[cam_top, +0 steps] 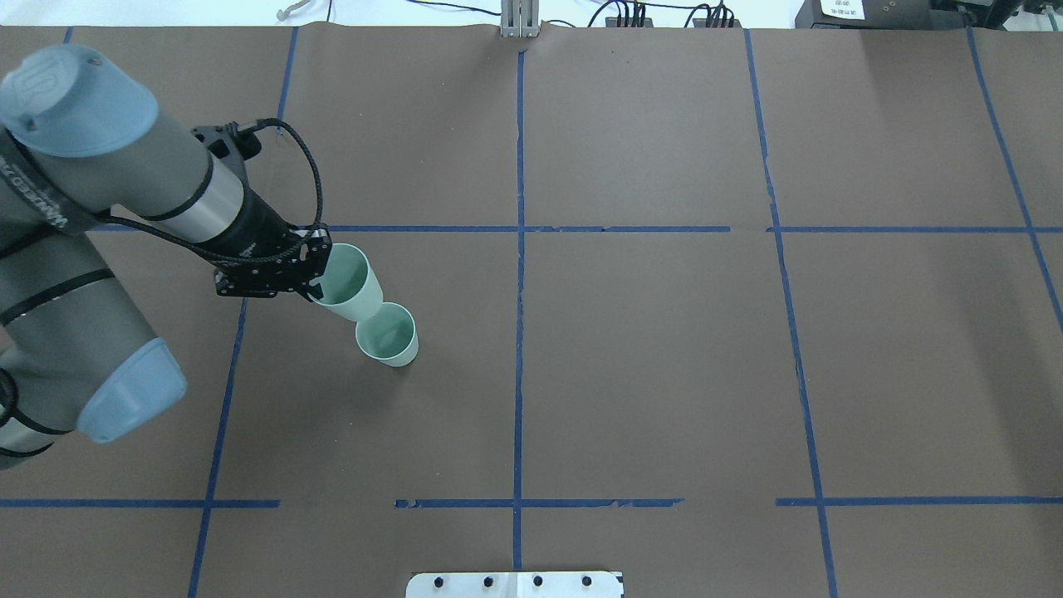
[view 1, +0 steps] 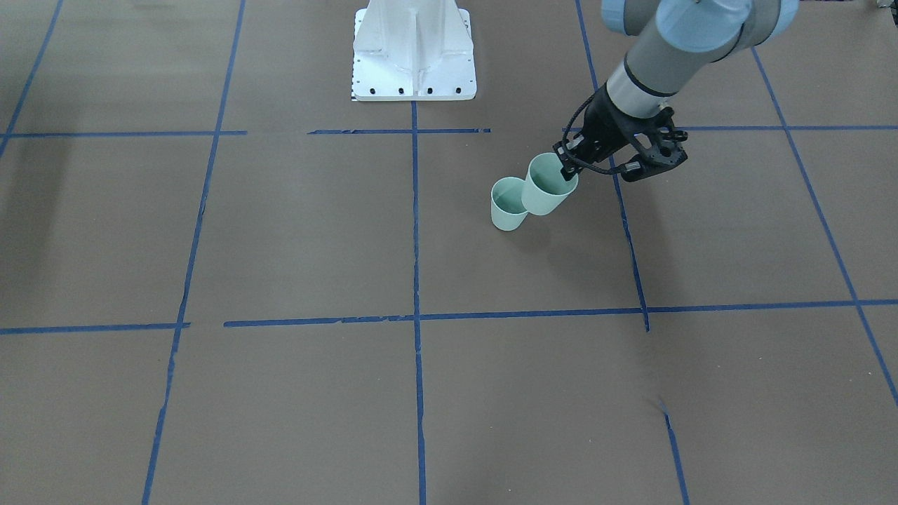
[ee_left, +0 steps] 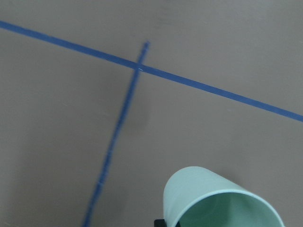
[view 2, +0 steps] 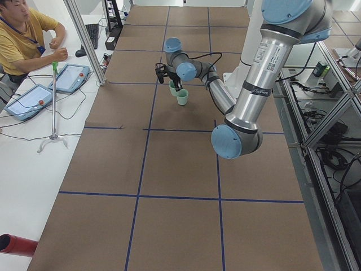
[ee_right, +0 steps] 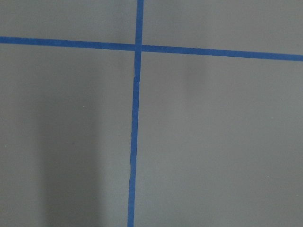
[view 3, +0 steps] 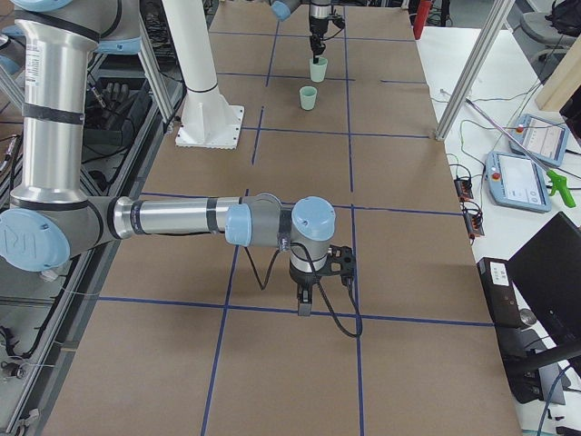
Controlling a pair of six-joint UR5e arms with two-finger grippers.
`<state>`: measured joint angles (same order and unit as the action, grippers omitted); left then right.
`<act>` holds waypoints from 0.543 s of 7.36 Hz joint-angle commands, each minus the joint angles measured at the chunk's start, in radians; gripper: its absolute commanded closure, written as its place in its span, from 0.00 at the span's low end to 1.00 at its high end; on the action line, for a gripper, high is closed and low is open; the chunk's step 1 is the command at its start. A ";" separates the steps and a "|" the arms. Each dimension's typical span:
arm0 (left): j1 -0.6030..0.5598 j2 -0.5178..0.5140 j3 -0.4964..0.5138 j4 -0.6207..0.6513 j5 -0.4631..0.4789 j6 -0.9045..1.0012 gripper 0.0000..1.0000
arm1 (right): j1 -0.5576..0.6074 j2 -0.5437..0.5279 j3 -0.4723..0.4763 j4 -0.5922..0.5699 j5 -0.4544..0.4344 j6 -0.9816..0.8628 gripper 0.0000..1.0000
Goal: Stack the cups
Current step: 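Lift the cup with the left gripper and carry it over the other cup, then lower the held cup into the other cup and open the left gripper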
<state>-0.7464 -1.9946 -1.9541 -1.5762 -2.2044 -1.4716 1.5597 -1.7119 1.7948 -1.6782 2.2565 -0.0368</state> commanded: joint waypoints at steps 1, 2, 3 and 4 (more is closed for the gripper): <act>0.041 -0.032 0.026 0.002 0.005 -0.042 1.00 | 0.000 0.000 0.000 0.000 0.000 0.000 0.00; 0.042 -0.032 0.037 0.001 0.005 -0.041 1.00 | -0.001 0.000 0.000 0.000 0.000 0.000 0.00; 0.042 -0.032 0.038 0.001 0.005 -0.041 1.00 | 0.000 0.000 0.000 0.000 0.000 0.000 0.00; 0.041 -0.030 0.044 0.001 0.005 -0.041 1.00 | -0.001 0.000 0.000 0.000 0.000 0.000 0.00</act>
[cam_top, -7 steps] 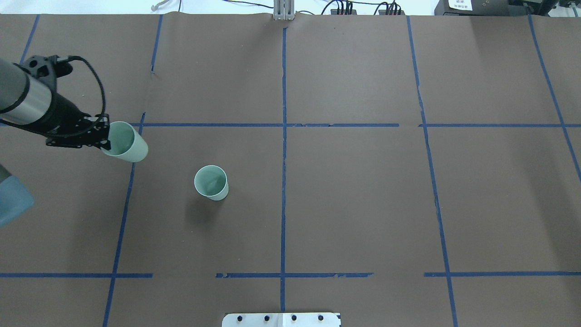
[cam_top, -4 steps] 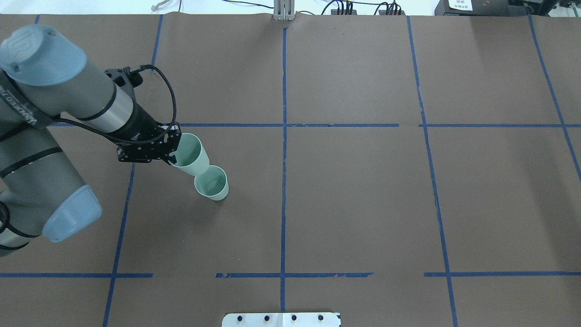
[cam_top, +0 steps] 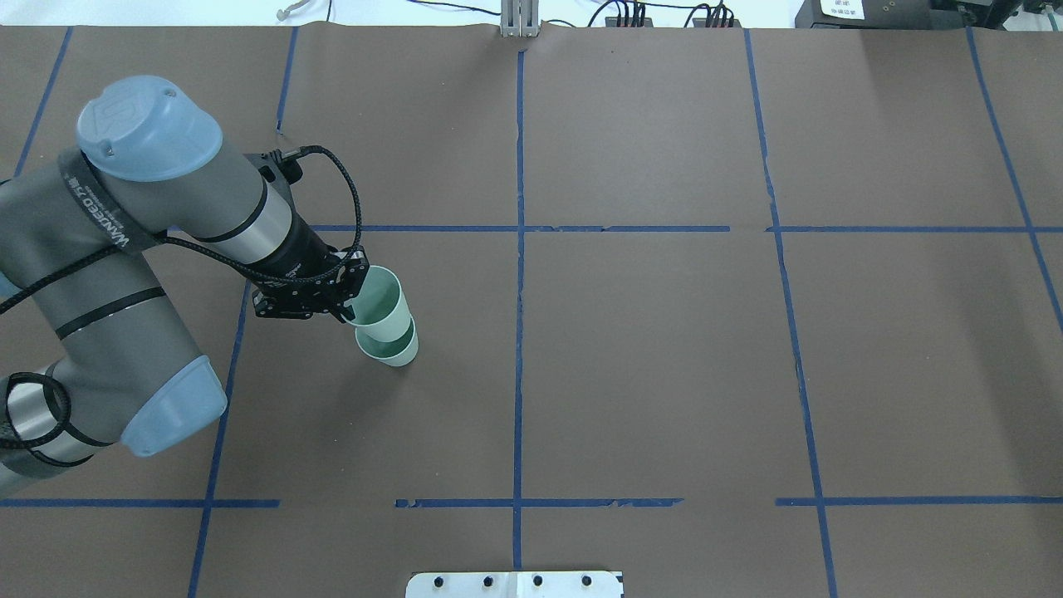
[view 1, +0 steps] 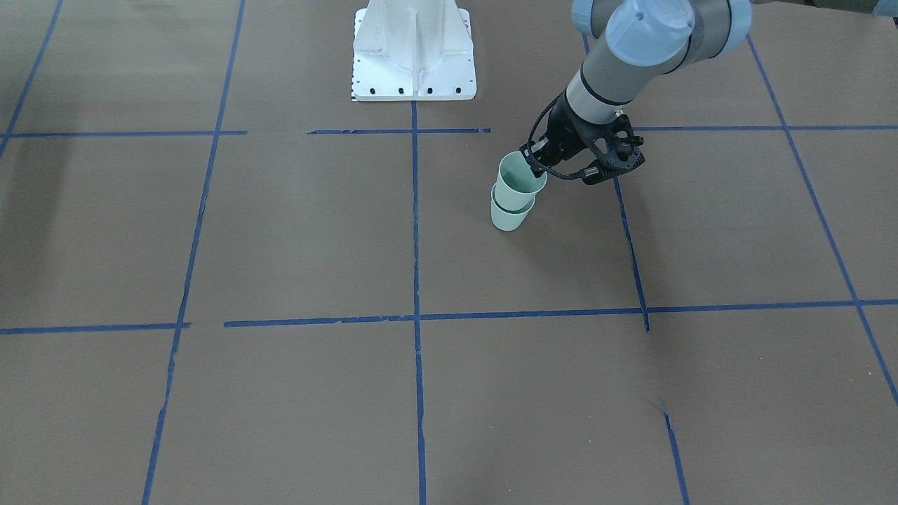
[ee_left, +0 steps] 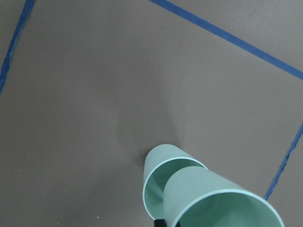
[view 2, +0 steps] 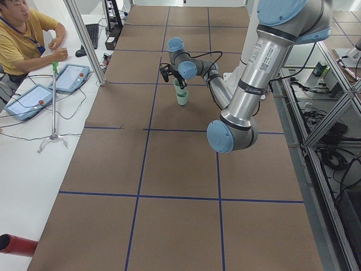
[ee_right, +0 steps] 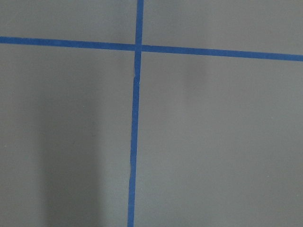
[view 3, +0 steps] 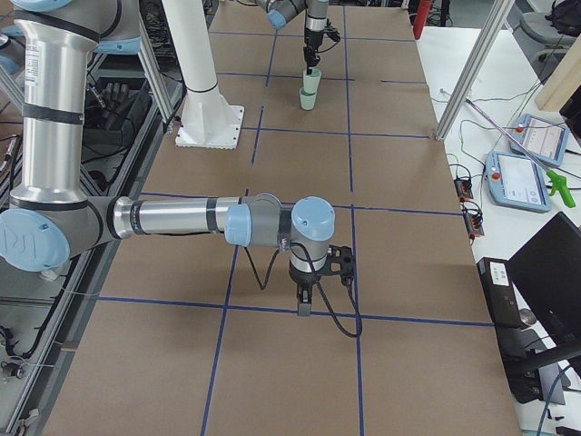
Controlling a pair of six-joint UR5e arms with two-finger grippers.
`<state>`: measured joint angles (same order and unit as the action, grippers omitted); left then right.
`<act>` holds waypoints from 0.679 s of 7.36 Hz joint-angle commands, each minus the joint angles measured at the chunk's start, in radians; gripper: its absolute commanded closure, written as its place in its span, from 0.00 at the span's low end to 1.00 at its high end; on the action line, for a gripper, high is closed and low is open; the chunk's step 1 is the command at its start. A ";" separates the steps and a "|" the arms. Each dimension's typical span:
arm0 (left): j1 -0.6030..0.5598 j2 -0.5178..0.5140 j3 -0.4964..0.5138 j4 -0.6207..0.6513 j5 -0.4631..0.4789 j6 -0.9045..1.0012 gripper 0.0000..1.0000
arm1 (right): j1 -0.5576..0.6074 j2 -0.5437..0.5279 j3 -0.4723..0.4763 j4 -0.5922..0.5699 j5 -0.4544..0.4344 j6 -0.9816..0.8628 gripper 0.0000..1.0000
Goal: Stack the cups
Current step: 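Lower the held cup into the other cup and open the left gripper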
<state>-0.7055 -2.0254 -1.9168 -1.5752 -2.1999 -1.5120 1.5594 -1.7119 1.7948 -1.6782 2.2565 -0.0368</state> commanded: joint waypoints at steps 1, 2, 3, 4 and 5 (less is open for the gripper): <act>0.001 0.001 0.019 0.000 0.000 -0.001 0.87 | -0.001 0.000 0.000 0.000 0.000 0.000 0.00; 0.001 0.002 0.018 0.000 0.015 -0.002 0.11 | 0.001 0.000 0.000 0.000 0.000 0.000 0.00; 0.001 0.001 0.018 0.000 0.034 -0.002 0.00 | 0.001 0.000 0.000 0.000 0.000 0.000 0.00; 0.001 0.001 0.015 -0.002 0.032 -0.002 0.00 | -0.001 0.000 0.000 0.000 0.000 0.000 0.00; 0.001 0.004 0.010 -0.003 0.029 -0.002 0.00 | 0.001 0.000 0.000 0.000 0.000 0.000 0.00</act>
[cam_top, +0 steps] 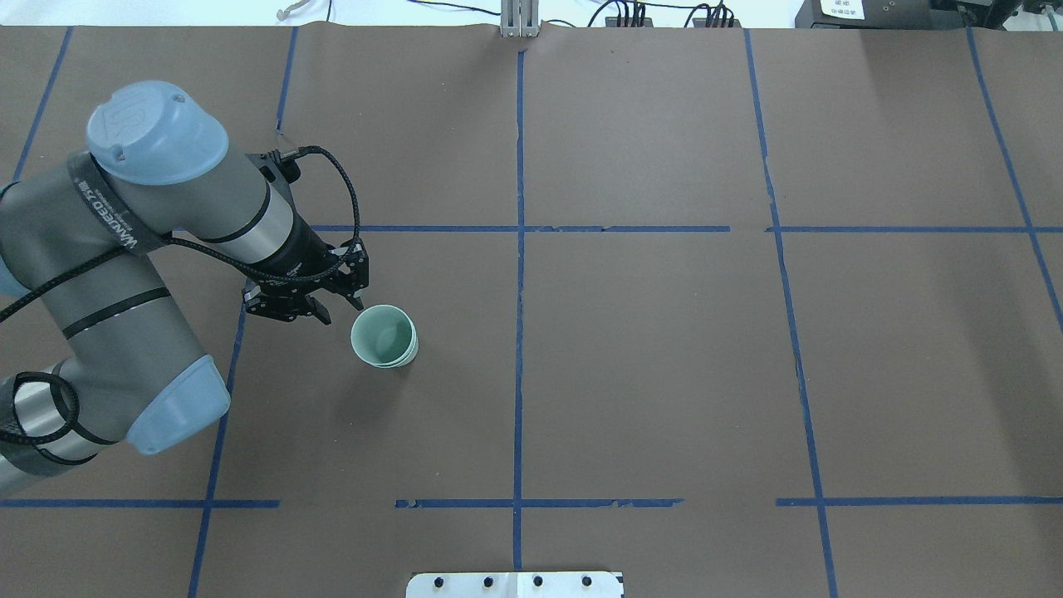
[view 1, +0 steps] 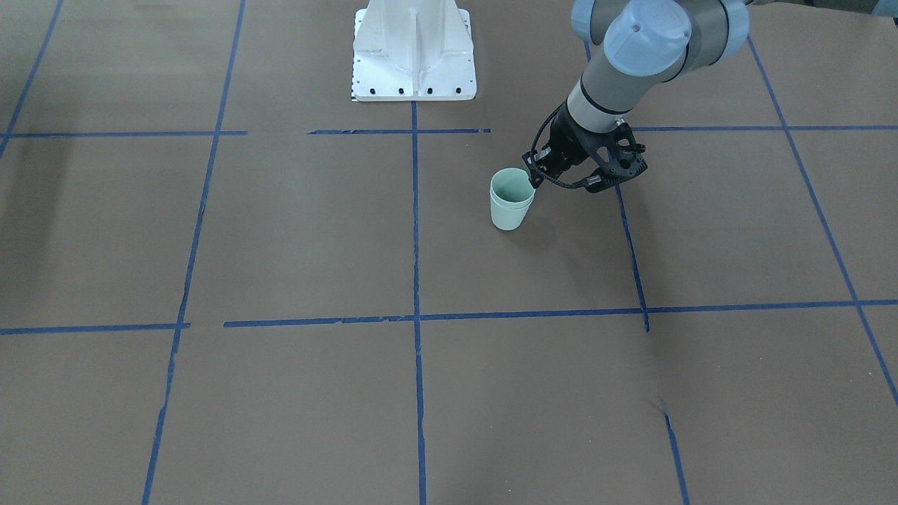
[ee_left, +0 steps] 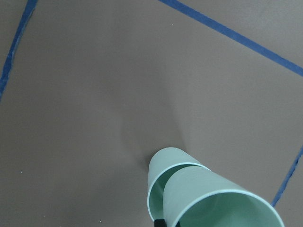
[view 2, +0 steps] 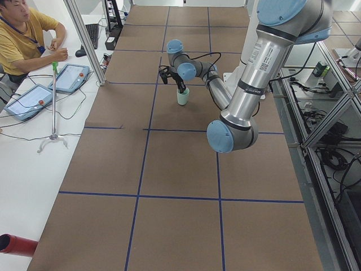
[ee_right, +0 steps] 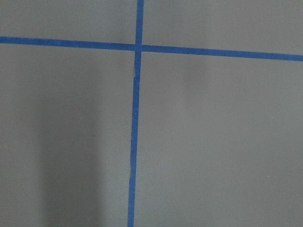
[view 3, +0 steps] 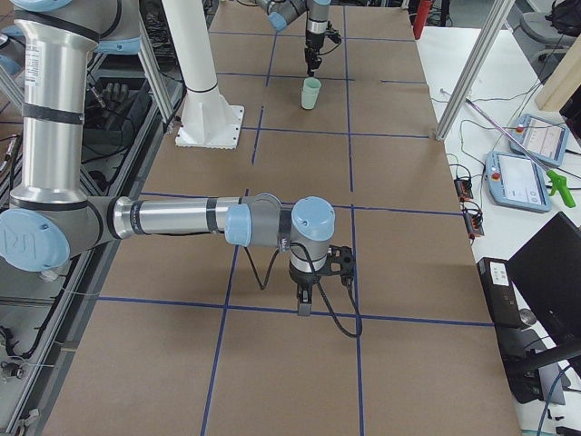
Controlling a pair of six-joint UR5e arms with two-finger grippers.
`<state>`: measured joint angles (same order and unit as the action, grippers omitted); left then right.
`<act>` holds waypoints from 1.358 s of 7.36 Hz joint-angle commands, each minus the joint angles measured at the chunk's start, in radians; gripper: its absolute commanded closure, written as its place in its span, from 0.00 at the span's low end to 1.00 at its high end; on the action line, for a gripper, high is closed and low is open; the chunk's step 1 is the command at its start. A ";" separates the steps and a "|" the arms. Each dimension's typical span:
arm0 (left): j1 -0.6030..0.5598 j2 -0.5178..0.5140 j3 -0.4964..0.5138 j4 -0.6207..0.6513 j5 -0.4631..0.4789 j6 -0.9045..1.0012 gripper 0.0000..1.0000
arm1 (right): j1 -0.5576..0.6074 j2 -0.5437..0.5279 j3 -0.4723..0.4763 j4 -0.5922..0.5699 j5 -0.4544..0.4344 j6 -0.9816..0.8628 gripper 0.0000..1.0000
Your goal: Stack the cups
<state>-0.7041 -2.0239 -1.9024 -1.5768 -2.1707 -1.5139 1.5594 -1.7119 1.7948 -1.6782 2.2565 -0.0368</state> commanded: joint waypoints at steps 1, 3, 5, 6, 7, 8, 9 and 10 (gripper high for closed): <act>-0.001 0.013 -0.015 -0.003 -0.001 0.007 0.00 | -0.001 0.000 0.000 0.000 0.000 0.000 0.00; -0.014 0.075 -0.062 -0.008 -0.004 0.152 0.00 | 0.001 0.000 0.000 0.000 0.000 0.000 0.00; -0.137 0.233 -0.090 -0.011 -0.008 0.498 0.00 | 0.001 0.000 0.000 0.000 0.000 0.000 0.00; -0.240 0.319 -0.086 -0.011 -0.036 0.722 0.00 | 0.001 0.000 0.000 0.000 0.000 0.000 0.00; -0.343 0.391 -0.072 -0.008 -0.085 0.965 0.00 | 0.001 0.000 0.000 0.000 0.000 0.000 0.00; -0.459 0.460 -0.031 -0.005 -0.096 1.211 0.00 | 0.001 0.000 0.000 0.000 0.000 0.000 0.00; -0.550 0.499 0.032 -0.003 -0.097 1.417 0.00 | 0.001 0.000 0.000 0.000 0.000 0.000 0.00; -0.652 0.520 0.089 0.004 -0.097 1.559 0.00 | -0.001 0.000 0.000 0.000 0.000 0.000 0.00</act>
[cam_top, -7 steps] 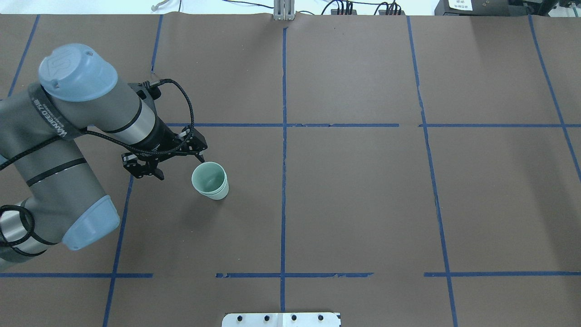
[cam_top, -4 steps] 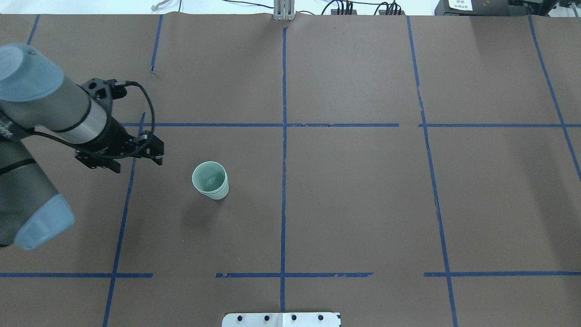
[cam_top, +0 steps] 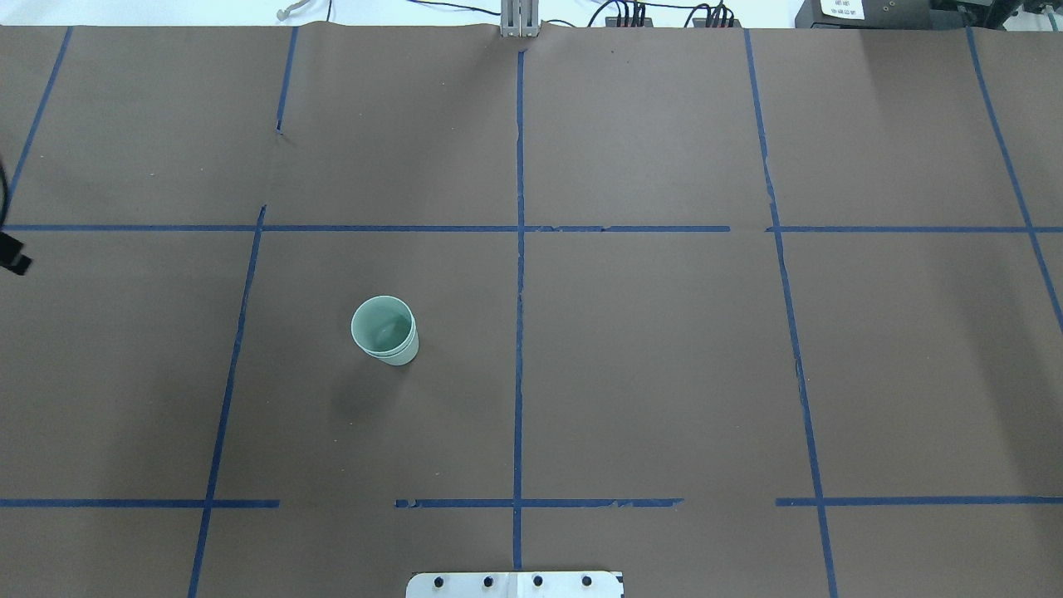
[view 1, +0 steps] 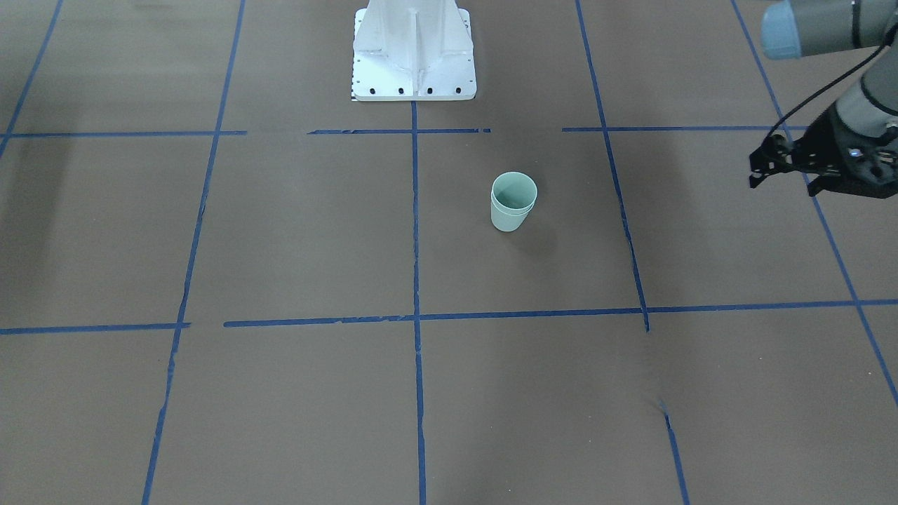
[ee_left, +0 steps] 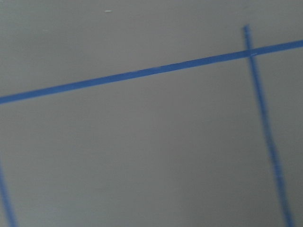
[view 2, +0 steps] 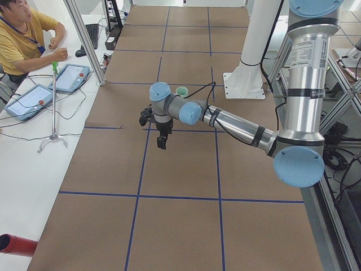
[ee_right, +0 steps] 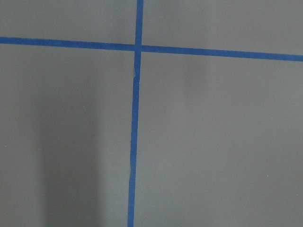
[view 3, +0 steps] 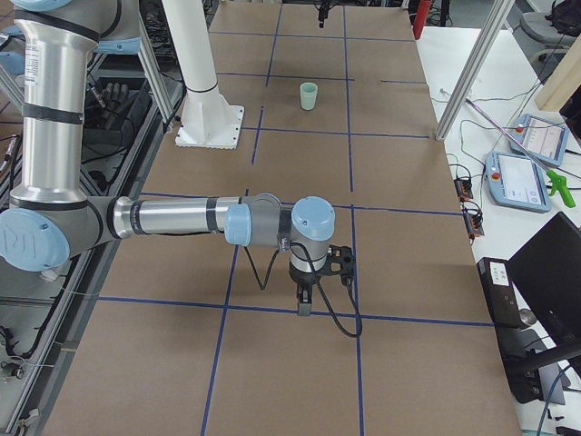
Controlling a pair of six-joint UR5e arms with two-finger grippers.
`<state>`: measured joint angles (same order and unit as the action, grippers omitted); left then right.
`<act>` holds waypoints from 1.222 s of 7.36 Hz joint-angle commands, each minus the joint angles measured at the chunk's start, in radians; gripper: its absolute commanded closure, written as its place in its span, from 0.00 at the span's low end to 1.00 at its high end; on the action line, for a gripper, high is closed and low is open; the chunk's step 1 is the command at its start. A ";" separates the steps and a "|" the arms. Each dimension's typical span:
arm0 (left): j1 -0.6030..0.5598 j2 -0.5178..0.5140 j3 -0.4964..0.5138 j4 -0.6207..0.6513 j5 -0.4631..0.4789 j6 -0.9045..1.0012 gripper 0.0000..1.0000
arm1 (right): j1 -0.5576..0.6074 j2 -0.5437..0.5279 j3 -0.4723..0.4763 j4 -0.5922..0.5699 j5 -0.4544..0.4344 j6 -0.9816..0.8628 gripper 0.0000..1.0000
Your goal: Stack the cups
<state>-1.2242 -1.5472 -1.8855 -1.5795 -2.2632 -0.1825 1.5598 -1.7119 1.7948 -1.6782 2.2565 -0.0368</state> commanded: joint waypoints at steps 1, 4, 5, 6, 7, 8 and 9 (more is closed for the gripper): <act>-0.223 0.096 0.104 0.006 -0.010 0.244 0.00 | 0.000 0.000 0.000 0.000 0.000 0.000 0.00; -0.313 0.142 0.128 0.002 -0.036 0.305 0.00 | 0.000 0.000 0.000 0.000 0.000 0.000 0.00; -0.333 0.176 0.120 0.006 -0.123 0.316 0.00 | 0.000 0.000 0.000 0.000 0.000 0.000 0.00; -0.334 0.177 0.129 0.004 -0.157 0.310 0.00 | 0.000 0.000 0.000 0.000 0.000 0.000 0.00; -0.334 0.177 0.128 0.003 -0.151 0.314 0.00 | -0.001 0.000 0.000 0.000 0.000 0.000 0.00; -0.334 0.177 0.129 0.000 -0.151 0.314 0.00 | 0.000 0.000 0.000 0.000 0.000 0.000 0.00; -0.334 0.177 0.132 -0.004 -0.153 0.316 0.00 | -0.001 0.000 0.000 0.000 0.000 0.000 0.00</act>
<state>-1.5578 -1.3706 -1.7563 -1.5795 -2.4129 0.1315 1.5594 -1.7120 1.7948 -1.6782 2.2565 -0.0368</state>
